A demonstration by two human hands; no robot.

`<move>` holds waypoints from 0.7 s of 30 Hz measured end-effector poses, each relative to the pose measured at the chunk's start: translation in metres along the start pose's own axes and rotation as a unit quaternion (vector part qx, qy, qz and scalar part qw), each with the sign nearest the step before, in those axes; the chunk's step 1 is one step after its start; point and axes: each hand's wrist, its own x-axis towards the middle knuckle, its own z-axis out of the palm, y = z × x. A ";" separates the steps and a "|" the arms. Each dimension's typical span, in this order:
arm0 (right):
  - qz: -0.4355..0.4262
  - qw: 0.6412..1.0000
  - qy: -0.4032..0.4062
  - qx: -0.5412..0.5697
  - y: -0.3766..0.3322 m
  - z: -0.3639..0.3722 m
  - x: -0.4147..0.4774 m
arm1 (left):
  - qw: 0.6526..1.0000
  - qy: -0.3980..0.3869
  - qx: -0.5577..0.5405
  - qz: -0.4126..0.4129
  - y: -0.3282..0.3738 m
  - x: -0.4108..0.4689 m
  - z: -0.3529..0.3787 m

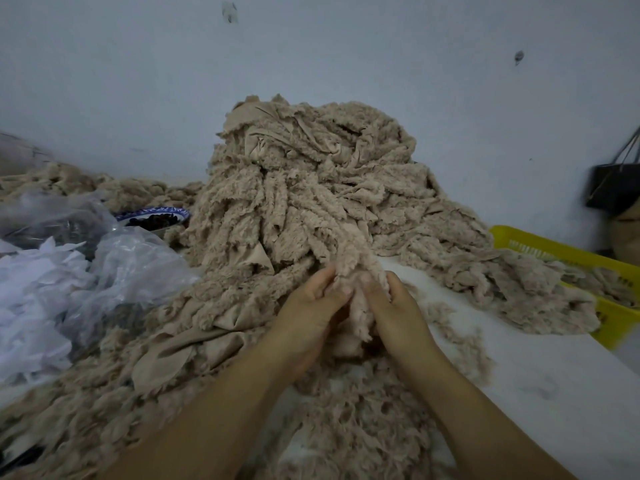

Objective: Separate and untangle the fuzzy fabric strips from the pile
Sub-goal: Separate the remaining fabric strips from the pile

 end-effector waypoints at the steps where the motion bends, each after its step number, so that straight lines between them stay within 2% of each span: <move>1: 0.004 1.000 -0.001 0.004 0.003 -0.001 0.001 | 1.000 0.013 0.014 0.005 -0.001 0.000 -0.001; 7: 0.037 0.999 0.027 0.012 0.007 -0.003 0.006 | 0.982 0.052 0.170 0.059 0.001 -0.001 -0.006; 10: 0.048 0.995 0.081 0.018 0.007 -0.004 0.008 | 0.982 0.050 0.166 0.068 0.003 -0.002 -0.005; 13: 0.092 0.974 0.152 0.143 0.002 -0.022 0.015 | 0.988 0.065 0.114 0.075 0.009 -0.001 -0.012; 16: 0.139 0.943 0.121 0.277 -0.004 -0.037 0.016 | 0.985 0.109 0.117 0.067 0.012 0.001 -0.020; 18: 0.162 0.926 0.100 0.327 -0.006 -0.038 0.016 | 0.967 0.131 0.206 0.078 0.009 0.002 -0.019; 19: 0.163 0.920 0.092 0.345 -0.007 -0.036 0.017 | 0.946 0.135 0.280 0.096 0.007 0.002 -0.018; 21: 0.146 0.909 0.057 0.386 -0.010 -0.031 0.017 | 0.914 0.100 0.369 0.136 0.005 0.001 -0.014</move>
